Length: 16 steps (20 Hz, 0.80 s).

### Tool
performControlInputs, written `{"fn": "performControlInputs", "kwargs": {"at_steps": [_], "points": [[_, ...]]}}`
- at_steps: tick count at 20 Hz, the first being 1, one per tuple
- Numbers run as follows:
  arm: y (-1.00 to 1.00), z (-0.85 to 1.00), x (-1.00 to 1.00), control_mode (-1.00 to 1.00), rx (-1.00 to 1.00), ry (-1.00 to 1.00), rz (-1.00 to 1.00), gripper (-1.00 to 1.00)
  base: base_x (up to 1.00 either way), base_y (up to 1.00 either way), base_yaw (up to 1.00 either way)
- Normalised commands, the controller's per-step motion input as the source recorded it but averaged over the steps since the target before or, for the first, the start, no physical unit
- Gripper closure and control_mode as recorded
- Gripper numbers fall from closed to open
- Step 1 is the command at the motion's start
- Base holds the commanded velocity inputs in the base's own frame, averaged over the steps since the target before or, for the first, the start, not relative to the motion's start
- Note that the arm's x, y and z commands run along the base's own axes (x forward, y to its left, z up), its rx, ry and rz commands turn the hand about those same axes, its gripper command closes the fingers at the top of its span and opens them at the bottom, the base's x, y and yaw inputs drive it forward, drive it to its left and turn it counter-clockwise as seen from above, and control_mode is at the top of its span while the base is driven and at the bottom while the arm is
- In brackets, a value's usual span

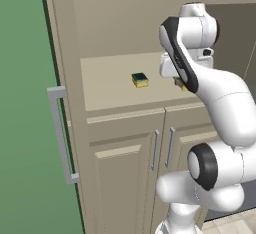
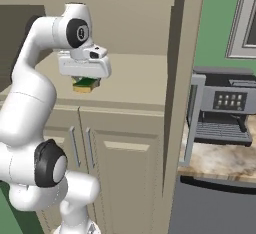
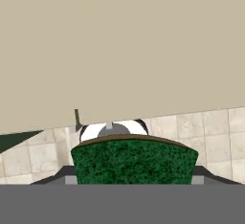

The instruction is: Pick up the sponge and sponge from the sink, and place them back in the cabinet, and close the cabinet doors.

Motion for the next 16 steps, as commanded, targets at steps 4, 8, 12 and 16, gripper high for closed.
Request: {"fn": "performControlInputs", "kwargs": {"at_steps": [4, 8, 12, 16], "points": [[0.0, -0.29, 0.19, -1.0, 0.0, -0.01, 0.0, 1.0, 0.0, 0.0, 0.0], [0.0, -0.26, 0.19, -1.0, 0.0, -0.01, 0.0, 1.0, 0.0, 0.0, 0.0], [-0.01, -0.15, 0.21, -1.0, 0.0, -0.02, 0.0, 1.0, 0.0, 0.0, 0.0], [-0.05, -0.02, 0.25, -1.0, 0.0, -0.01, 0.0, 1.0, 0.0, 0.0, 0.0]]}}
